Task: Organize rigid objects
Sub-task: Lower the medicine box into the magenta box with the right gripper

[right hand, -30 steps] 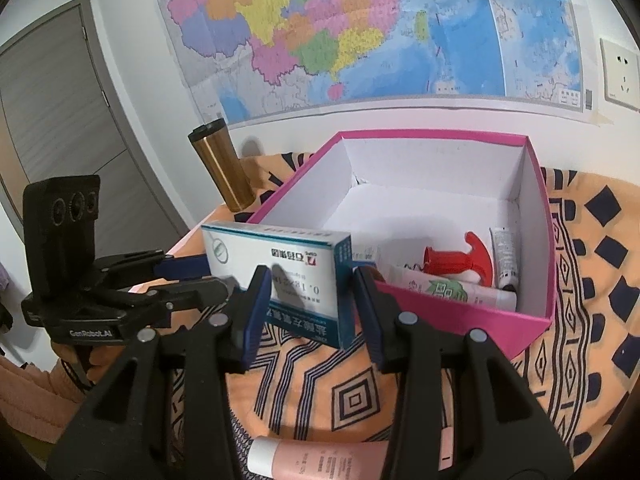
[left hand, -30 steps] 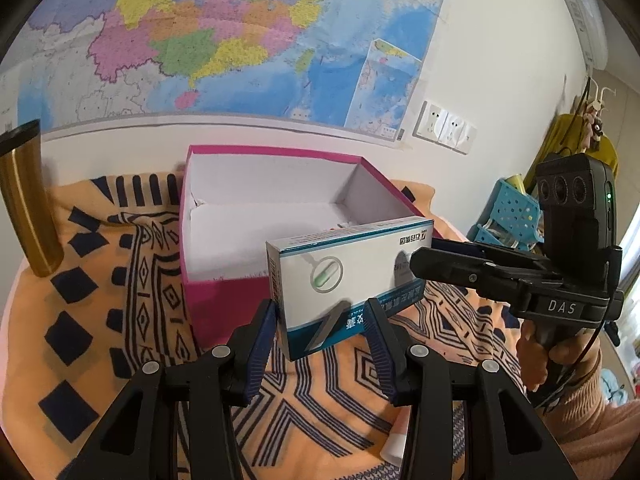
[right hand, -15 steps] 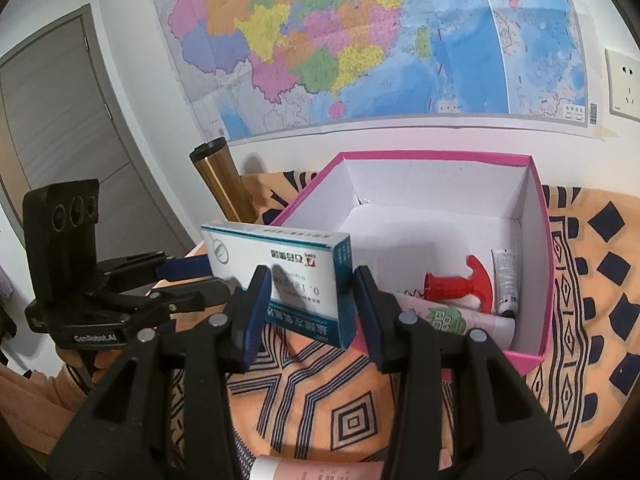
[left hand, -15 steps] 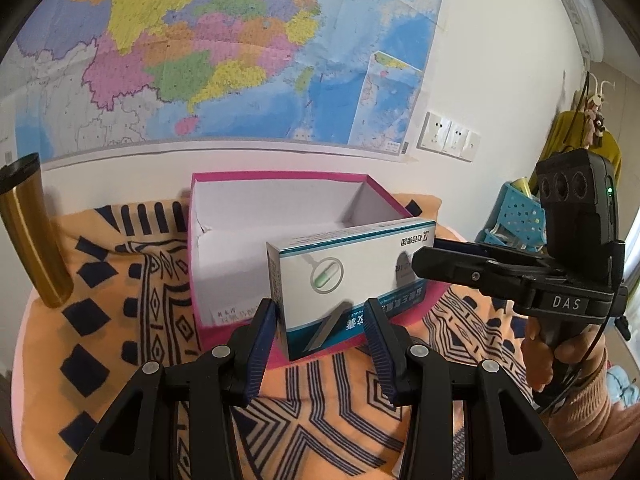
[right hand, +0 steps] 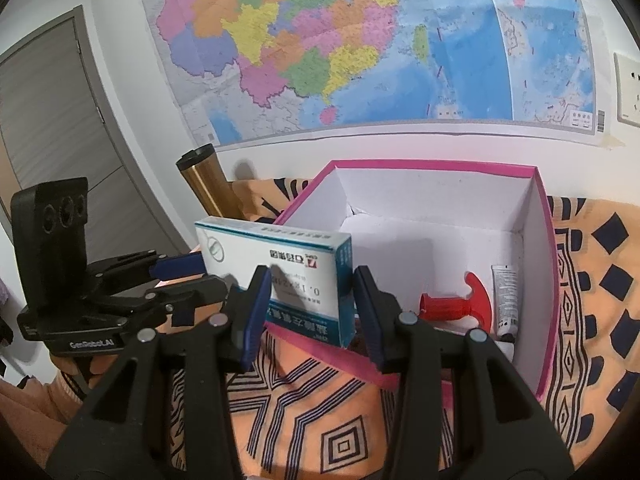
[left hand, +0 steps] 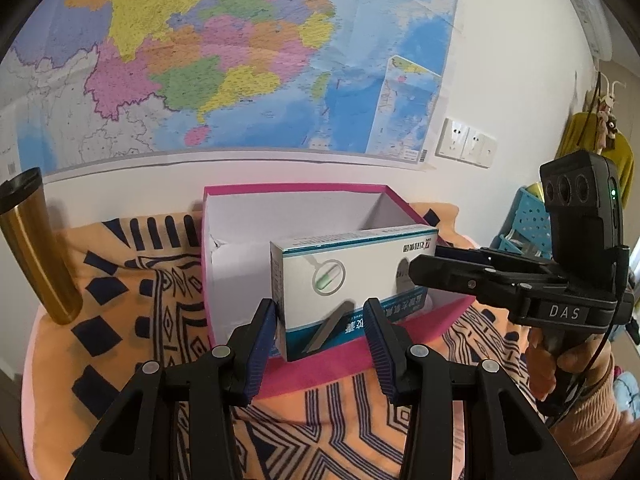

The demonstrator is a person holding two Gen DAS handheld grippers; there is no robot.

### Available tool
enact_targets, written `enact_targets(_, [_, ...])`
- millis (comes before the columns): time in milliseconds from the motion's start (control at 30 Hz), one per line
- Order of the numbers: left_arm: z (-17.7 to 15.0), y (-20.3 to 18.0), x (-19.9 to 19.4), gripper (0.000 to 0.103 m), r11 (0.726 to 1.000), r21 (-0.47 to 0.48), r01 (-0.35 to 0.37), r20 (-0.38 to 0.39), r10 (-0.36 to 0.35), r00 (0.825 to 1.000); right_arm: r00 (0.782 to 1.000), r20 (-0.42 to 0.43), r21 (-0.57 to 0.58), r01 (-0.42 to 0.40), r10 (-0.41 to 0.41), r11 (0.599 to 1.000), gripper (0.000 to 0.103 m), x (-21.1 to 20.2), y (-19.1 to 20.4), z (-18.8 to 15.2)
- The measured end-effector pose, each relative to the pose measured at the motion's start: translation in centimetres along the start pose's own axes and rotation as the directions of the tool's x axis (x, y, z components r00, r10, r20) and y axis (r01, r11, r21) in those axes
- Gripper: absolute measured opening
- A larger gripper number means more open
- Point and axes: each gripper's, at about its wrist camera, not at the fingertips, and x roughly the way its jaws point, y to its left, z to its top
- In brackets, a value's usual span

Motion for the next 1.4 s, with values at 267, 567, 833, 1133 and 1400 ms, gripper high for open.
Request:
enact_targets(267, [0.2, 1.1, 1.6, 0.044, 1.0, -0.019, -0.016, -0.031, 0.015, 0.999, 1.0, -0.027, 0.026, -0.006, 0.007, 1.0, 0.045, 1.6, -0.8, 0.2])
enact_targets(567, [0.0, 2.3, 3.5, 0.044, 0.998, -0.043, -0.034, -0.081, 0.03, 0.996, 0.998, -0.063, 0.047, -0.003, 0.006, 0.999, 0.045, 3.4, -1.6, 0.1])
enact_targets(833, [-0.1, 2.7, 4.7, 0.044, 0.998, -0.041, -0.055, -0.118, 0.05, 0.992, 0.994, -0.105, 0.081, -0.004, 0.012, 0.997, 0.045, 4.8, -2.4, 0.0])
enact_targets(1133, [-0.2, 3.1, 5.7, 0.044, 0.995, -0.043, -0.088, -0.154, 0.08, 0.985, 0.985, -0.175, 0.098, 0.017, 0.001, 0.995, 0.045, 6.4, -2.6, 0.0])
enact_targets(1400, [0.2, 3.6, 5.6, 0.044, 0.991, -0.056, -0.122, -0.138, 0.114, 0.984, 0.974, -0.224, 0.104, 0.069, -0.044, 0.992, 0.045, 8.3, -3.0, -0.3])
